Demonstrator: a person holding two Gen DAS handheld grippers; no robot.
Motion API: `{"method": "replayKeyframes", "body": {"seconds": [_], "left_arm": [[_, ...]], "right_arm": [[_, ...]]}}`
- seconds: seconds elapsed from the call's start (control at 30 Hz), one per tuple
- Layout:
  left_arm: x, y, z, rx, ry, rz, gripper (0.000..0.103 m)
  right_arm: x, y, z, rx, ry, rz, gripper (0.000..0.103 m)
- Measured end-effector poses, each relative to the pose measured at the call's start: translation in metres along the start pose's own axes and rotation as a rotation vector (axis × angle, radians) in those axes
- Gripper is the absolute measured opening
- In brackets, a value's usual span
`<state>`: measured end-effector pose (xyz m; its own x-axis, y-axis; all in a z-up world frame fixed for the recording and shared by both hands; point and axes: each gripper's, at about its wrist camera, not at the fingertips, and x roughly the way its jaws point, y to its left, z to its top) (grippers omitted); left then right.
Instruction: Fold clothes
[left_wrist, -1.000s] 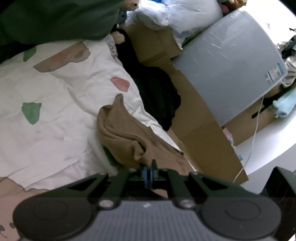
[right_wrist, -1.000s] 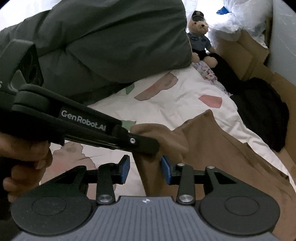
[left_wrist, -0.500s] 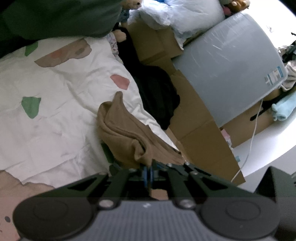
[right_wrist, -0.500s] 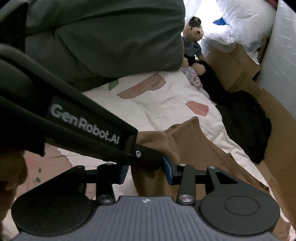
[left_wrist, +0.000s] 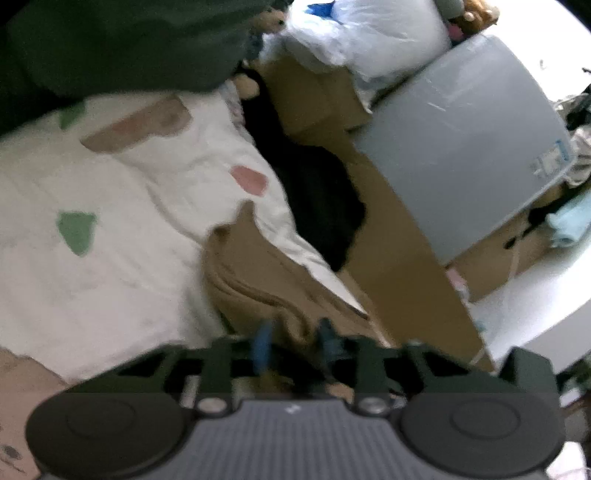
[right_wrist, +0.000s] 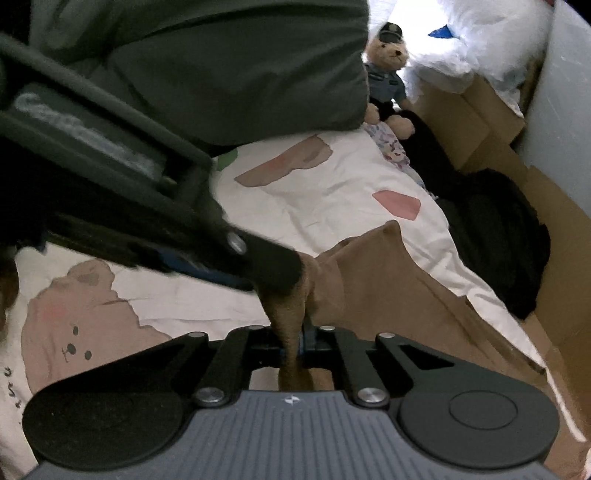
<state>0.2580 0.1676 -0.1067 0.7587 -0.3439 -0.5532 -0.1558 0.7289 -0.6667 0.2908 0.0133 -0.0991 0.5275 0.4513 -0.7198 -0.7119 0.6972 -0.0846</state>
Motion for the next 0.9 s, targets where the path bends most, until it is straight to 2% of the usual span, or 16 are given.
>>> {"method": "replayKeyframes", "body": {"seconds": [0.13,0.2,0.27,0.4,0.7,0.9], "left_arm": [[0.011,0.006,0.012,-0.012,0.013,0.040,0.045],[0.016,0.006,0.016,-0.010,0.021,0.047,0.049],[0.030,0.009,0.022,-0.015,0.049,0.060,0.055],[0.060,0.020,0.040,-0.029,0.098,0.076,0.055],[0.138,0.034,0.077,0.024,0.243,0.097,0.055],[0.174,0.033,0.091,0.093,0.299,0.145,0.055]], "right_arm": [[-0.003,-0.005,-0.002,0.015,-0.009,0.015,0.006],[-0.003,-0.007,-0.002,0.019,-0.010,0.023,0.006],[-0.003,-0.009,-0.003,0.030,-0.011,0.034,0.006],[-0.004,-0.011,-0.003,0.046,-0.019,0.056,0.006],[-0.004,-0.018,-0.004,0.069,-0.026,0.090,0.006],[-0.004,-0.020,-0.004,0.077,-0.029,0.107,0.006]]}}
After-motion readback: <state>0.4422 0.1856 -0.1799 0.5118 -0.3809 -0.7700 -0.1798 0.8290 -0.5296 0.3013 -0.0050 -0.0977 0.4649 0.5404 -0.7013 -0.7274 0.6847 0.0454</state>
